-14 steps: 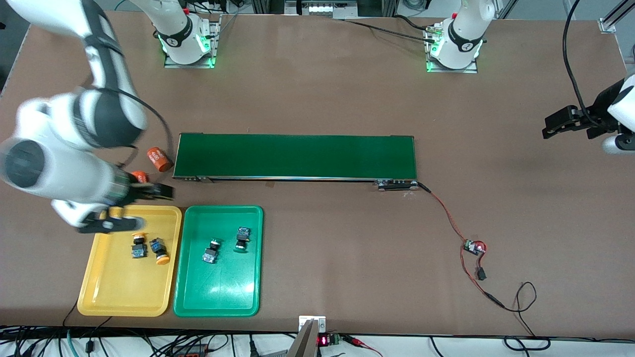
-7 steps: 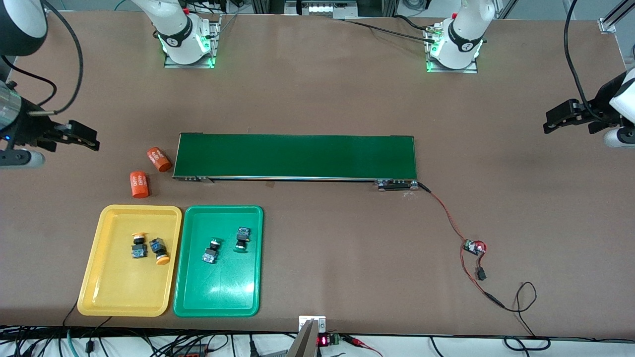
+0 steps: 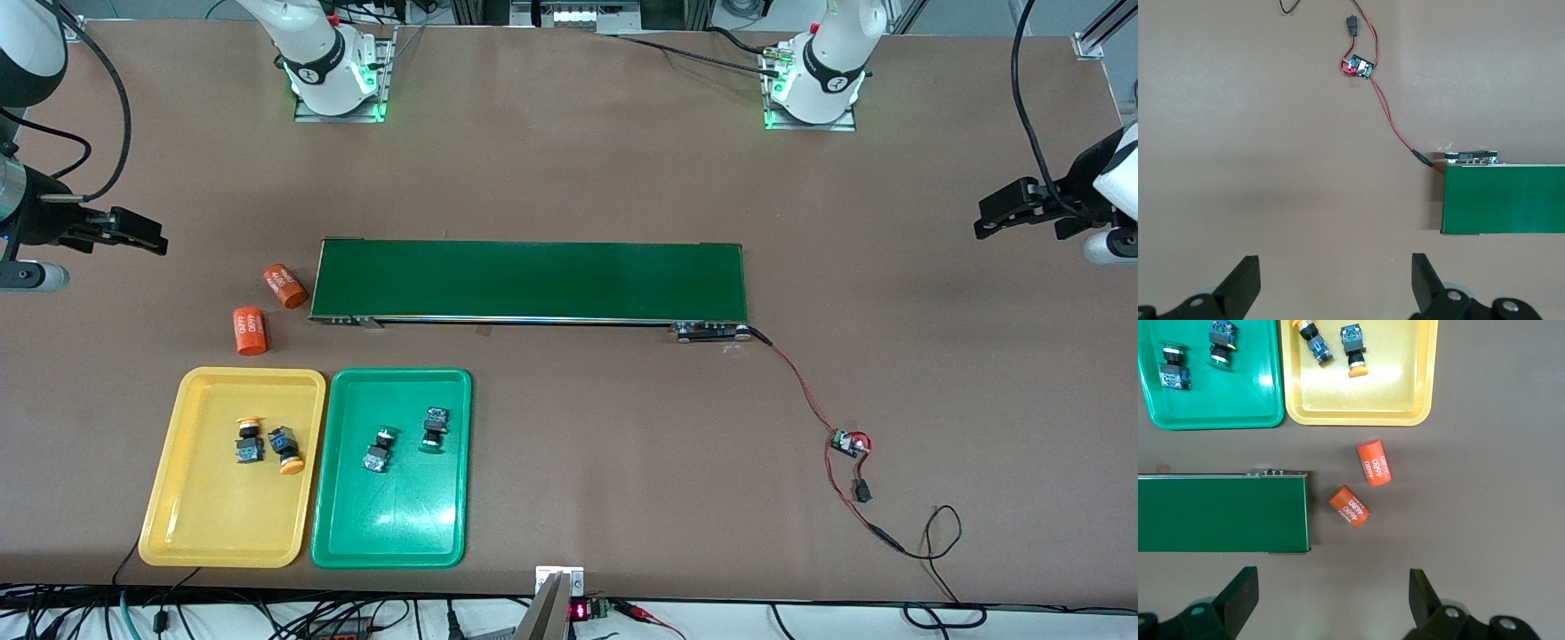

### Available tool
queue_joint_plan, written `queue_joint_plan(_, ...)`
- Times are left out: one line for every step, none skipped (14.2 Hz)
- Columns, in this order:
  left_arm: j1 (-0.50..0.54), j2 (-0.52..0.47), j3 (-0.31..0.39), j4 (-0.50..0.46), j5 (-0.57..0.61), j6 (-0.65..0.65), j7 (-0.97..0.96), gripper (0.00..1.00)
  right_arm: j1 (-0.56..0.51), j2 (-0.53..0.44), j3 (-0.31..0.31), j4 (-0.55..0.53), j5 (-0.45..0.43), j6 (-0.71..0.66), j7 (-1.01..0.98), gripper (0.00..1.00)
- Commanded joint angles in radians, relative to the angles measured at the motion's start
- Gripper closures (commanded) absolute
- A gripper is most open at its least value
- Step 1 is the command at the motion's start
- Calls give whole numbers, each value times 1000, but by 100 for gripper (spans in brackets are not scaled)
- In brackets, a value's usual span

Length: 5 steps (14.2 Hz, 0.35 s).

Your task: Sort buttons by color to trays

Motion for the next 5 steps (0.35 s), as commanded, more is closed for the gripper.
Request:
queue_joint_plan(8, -20, -8, -15, 21, -7, 12, 0, -30, -33, 6, -31, 6, -9, -9, 0)
queue_joint_plan(8, -20, -8, -15, 21, -7, 12, 0, -30, -33, 6, -31, 6, -9, -13, 0)
queue_joint_plan(8, -20, -8, -15, 21, -7, 12, 0, -30, -34, 7, -28, -4, -8, -15, 0)
queue_joint_plan(8, -20, -8, -15, 21, -7, 12, 0, -27, -37, 7, -27, -7, 1, -15, 0)
queue_joint_plan(8, -20, -8, -15, 21, -5, 12, 0, -25, -37, 10, -24, -9, 8, -7, 0)
